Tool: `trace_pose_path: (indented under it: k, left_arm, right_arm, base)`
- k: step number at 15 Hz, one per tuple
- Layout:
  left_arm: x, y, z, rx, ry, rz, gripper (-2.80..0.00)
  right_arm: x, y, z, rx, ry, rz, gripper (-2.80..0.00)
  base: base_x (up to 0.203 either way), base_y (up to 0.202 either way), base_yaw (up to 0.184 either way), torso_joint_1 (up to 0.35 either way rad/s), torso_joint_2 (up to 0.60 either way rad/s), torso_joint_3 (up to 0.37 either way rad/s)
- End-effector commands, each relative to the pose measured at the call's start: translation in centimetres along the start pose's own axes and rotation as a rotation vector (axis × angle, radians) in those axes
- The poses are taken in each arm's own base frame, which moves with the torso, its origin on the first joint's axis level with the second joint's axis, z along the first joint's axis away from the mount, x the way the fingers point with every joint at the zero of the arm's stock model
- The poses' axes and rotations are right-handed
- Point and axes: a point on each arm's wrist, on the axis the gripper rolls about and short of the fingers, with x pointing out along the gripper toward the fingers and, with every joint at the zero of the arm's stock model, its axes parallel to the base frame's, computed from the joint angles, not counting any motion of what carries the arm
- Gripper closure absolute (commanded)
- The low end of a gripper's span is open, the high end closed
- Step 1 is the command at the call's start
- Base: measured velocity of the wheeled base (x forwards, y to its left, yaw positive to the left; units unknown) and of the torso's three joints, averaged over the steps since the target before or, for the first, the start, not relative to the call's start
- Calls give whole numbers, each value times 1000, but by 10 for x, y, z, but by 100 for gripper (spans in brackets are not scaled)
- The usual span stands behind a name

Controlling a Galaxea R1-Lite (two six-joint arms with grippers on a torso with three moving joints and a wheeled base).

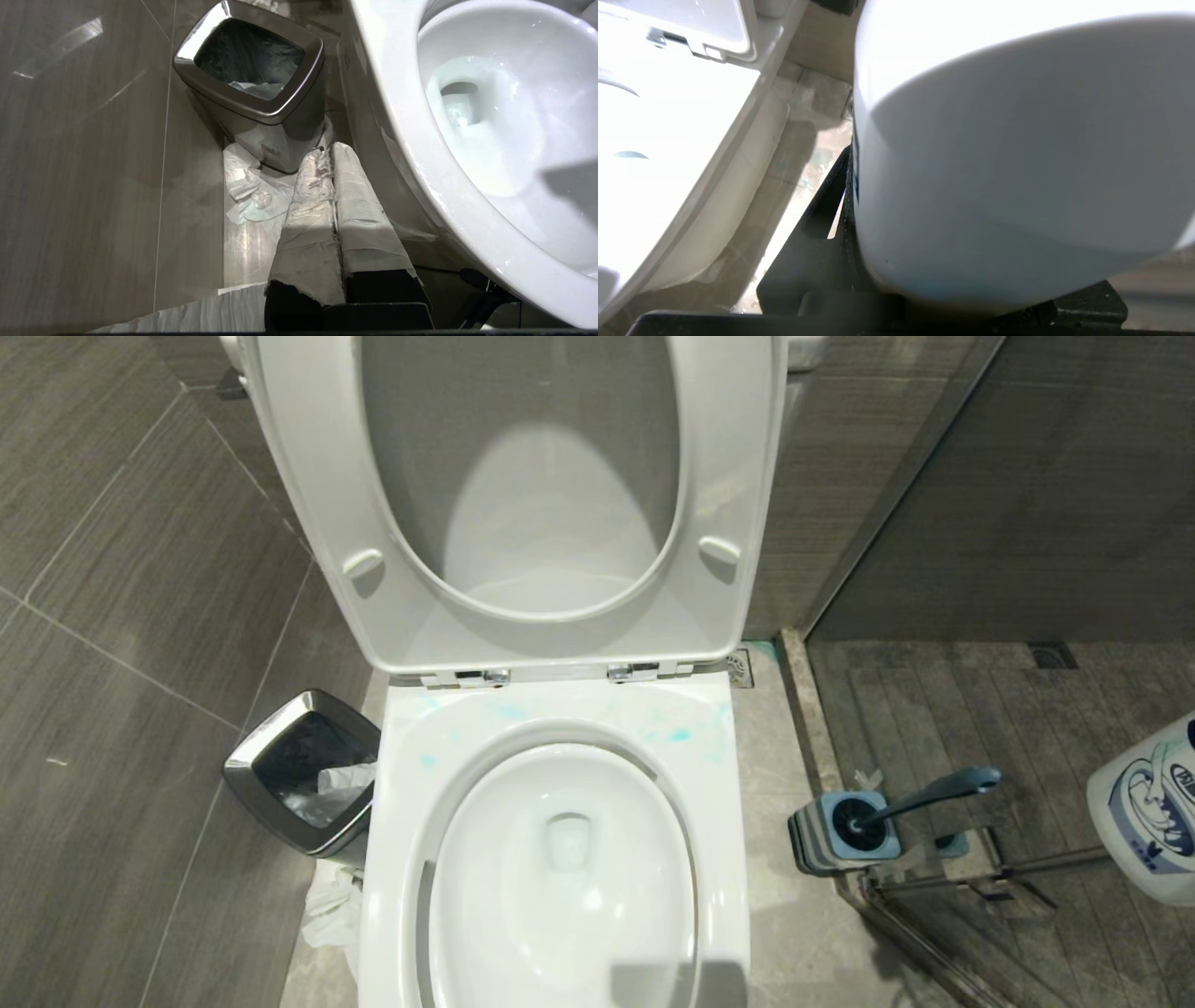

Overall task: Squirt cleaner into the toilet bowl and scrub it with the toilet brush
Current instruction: Pour in the cleaning agent

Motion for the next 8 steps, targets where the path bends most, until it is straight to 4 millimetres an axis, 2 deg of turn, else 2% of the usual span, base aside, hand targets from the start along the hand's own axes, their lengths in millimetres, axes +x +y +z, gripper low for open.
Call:
trace_pose_path:
  k: [1,8]
  left_arm:
    - [0,0,0,1,1,0,0]
    - [0,0,0,1,3,0,0]
  right_arm:
    - [10,2,1,4,18,1,0]
    - [38,5,7,64,29,5,0]
  base:
    - [0,0,0,4,4,202]
    - [0,0,0,3,0,204]
